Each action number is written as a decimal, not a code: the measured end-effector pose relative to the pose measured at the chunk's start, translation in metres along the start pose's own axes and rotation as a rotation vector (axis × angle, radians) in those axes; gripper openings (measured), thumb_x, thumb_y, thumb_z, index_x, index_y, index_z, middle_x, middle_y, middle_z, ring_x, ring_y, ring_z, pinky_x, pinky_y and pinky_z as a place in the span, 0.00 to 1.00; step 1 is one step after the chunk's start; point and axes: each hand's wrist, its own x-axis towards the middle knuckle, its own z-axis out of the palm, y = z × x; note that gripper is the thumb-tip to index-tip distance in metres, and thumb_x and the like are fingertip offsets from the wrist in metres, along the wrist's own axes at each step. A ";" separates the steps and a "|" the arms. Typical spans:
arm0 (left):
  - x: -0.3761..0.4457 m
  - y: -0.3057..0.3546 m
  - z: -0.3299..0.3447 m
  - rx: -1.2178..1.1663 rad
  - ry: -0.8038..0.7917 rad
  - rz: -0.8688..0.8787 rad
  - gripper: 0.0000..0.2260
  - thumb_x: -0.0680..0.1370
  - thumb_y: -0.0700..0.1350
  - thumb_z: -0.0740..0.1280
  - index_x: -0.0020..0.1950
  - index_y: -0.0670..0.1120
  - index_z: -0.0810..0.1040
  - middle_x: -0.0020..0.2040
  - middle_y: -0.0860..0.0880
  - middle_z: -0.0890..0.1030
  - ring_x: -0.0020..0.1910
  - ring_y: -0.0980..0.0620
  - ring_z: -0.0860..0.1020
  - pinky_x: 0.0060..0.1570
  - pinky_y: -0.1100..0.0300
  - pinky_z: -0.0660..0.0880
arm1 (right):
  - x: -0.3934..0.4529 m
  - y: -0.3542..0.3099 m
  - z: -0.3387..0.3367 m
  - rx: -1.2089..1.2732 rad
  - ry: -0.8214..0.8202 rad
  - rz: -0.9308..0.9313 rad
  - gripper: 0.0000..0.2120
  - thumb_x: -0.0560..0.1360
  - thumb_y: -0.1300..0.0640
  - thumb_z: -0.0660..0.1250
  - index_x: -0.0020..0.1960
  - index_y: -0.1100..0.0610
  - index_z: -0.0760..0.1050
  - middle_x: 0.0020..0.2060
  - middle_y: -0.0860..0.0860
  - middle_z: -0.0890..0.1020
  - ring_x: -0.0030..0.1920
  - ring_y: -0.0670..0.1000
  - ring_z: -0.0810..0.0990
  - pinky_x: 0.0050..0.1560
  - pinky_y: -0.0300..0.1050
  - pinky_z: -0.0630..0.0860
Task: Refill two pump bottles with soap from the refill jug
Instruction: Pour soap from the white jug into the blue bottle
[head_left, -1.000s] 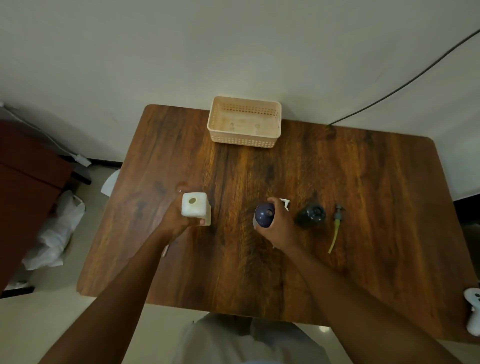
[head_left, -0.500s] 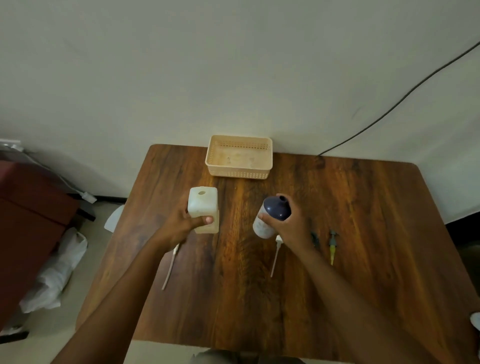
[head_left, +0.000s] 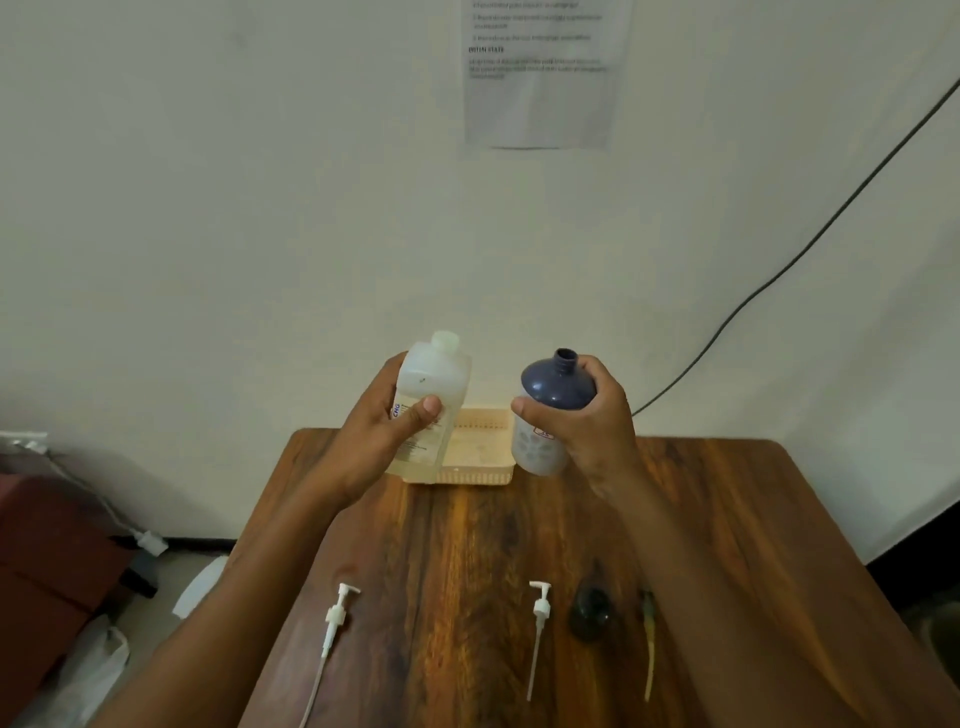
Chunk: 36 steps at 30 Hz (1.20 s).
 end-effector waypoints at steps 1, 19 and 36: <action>0.005 0.010 0.000 0.009 -0.007 0.018 0.24 0.80 0.55 0.69 0.75 0.55 0.69 0.63 0.51 0.80 0.59 0.54 0.83 0.48 0.62 0.81 | 0.002 -0.010 -0.003 0.004 -0.011 -0.012 0.36 0.58 0.42 0.83 0.62 0.47 0.74 0.53 0.44 0.81 0.52 0.49 0.82 0.46 0.41 0.82; 0.042 0.114 -0.011 0.304 -0.181 0.258 0.33 0.72 0.66 0.66 0.76 0.59 0.66 0.61 0.61 0.78 0.59 0.58 0.79 0.48 0.66 0.79 | 0.025 -0.108 -0.050 -0.229 -0.170 -0.151 0.33 0.51 0.38 0.82 0.53 0.42 0.77 0.45 0.38 0.82 0.46 0.37 0.81 0.38 0.32 0.78; 0.051 0.124 -0.010 0.391 -0.262 0.326 0.32 0.74 0.64 0.67 0.76 0.57 0.67 0.61 0.62 0.77 0.60 0.58 0.78 0.51 0.67 0.79 | 0.022 -0.112 -0.057 -0.355 -0.187 -0.186 0.34 0.57 0.43 0.84 0.59 0.45 0.76 0.50 0.41 0.81 0.49 0.45 0.81 0.44 0.37 0.78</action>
